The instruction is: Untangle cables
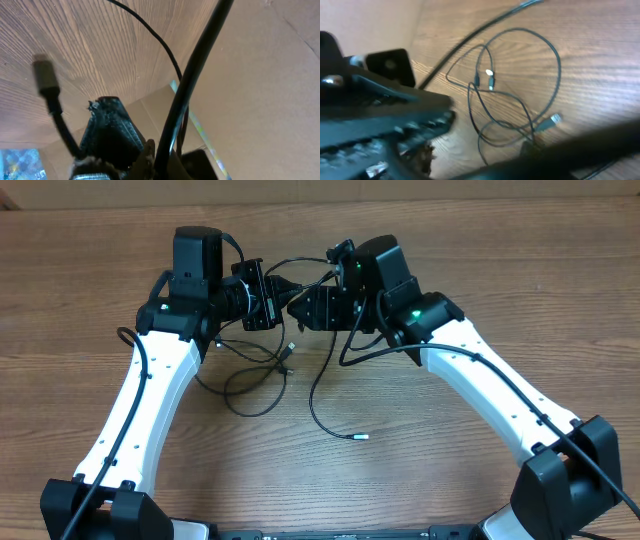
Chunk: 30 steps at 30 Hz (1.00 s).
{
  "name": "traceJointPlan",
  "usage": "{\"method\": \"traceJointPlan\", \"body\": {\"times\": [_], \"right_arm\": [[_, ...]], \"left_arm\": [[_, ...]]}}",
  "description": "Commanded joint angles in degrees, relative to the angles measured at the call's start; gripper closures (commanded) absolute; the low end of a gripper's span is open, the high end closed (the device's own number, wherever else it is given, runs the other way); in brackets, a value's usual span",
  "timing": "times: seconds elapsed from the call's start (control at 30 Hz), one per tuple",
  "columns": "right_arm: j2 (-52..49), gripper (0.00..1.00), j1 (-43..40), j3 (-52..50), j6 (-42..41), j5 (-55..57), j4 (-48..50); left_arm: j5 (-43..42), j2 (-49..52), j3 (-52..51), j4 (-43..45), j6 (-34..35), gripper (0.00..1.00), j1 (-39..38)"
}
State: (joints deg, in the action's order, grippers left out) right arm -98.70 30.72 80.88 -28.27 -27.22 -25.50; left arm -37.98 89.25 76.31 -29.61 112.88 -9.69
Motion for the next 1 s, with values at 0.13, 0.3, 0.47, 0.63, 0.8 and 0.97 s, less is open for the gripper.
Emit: {"method": "traceJointPlan", "body": {"times": [0.13, 0.3, 0.47, 0.63, 0.8, 0.97], "right_arm": [[0.0, 0.89, 0.8, -0.3, -0.3, 4.7, 0.5], [4.1, 0.96, -0.3, -0.2, -0.2, 3.6, -5.4], [13.4, 0.96, -2.7, -0.2, 0.8, 1.5, -9.3], [13.0, 0.96, -2.8, -0.2, -0.5, 4.2, -4.9], [10.0, 0.96, -3.8, -0.2, -4.9, 5.4, 0.7], [8.2, 0.96, -4.1, -0.2, -12.5, 10.4, 2.9]], "left_arm": [[-2.0, -1.0, 0.4, 0.1, -0.5, 0.96, 0.4], [5.9, -1.0, 0.4, 0.0, -33.4, 0.96, 1.7], [10.8, -1.0, 0.4, -1.9, -79.2, 0.96, 2.1], [1.9, -1.0, 0.4, -1.5, -100.5, 0.96, 0.2], [-11.8, -1.4, 0.4, -2.5, -104.6, 0.96, -1.8], [-23.5, -1.4, 0.4, 2.3, -97.6, 0.96, -3.8]]}}
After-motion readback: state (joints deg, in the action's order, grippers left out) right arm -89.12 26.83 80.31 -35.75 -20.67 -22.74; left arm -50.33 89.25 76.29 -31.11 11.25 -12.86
